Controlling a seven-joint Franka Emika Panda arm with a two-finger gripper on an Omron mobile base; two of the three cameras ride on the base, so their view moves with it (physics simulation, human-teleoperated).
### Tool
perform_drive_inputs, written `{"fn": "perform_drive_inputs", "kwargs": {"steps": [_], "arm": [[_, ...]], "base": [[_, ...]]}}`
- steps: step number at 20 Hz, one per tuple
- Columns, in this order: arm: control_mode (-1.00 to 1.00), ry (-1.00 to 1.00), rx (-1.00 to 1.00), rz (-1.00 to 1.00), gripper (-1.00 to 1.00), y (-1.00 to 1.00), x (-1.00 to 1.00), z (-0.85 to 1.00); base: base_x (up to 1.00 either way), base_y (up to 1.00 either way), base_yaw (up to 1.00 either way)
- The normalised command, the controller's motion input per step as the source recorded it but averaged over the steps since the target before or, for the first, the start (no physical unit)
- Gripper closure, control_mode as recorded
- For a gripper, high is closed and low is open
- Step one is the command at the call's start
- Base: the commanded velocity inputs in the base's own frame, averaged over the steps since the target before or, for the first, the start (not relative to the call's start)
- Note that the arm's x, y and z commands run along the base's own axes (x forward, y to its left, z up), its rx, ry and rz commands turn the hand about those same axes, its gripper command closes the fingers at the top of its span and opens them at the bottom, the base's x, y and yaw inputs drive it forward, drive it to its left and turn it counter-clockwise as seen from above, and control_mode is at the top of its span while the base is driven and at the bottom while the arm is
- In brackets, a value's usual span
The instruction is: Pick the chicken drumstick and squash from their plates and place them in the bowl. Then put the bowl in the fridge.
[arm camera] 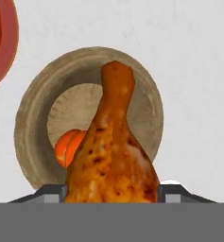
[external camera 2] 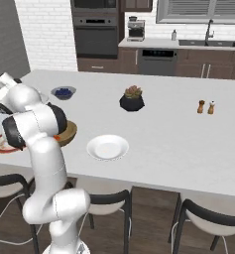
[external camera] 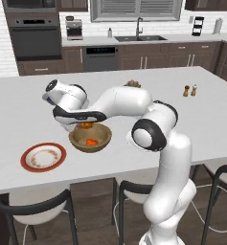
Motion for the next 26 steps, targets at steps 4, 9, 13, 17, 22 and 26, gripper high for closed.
{"fn": "perform_drive_inputs", "kwargs": {"steps": [4, 9, 13, 17, 22, 26], "arm": [[-1.0, 0.1, 0.16, 0.0, 1.0, -0.44, 0.36, -0.2], [-1.0, 0.0, 0.15, -0.03, 1.0, -0.02, 0.48, -0.49], [-1.0, 0.01, 0.1, -0.02, 1.0, 0.06, 0.58, -0.35], [-1.0, 0.01, 0.04, 0.0, -1.0, 0.3, 0.58, -0.25], [-1.0, 0.0, 0.0, -0.01, -1.0, 0.17, 0.34, -0.07], [-1.0, 0.02, 0.05, -0.07, -1.0, -0.06, 0.0, 0.09]], "base": [[0.0, 0.0, 0.0], [0.0, 0.0, 0.0], [0.0, 0.0, 0.0], [0.0, 0.0, 0.0], [0.0, 0.0, 0.0], [0.0, 0.0, 0.0]]}}
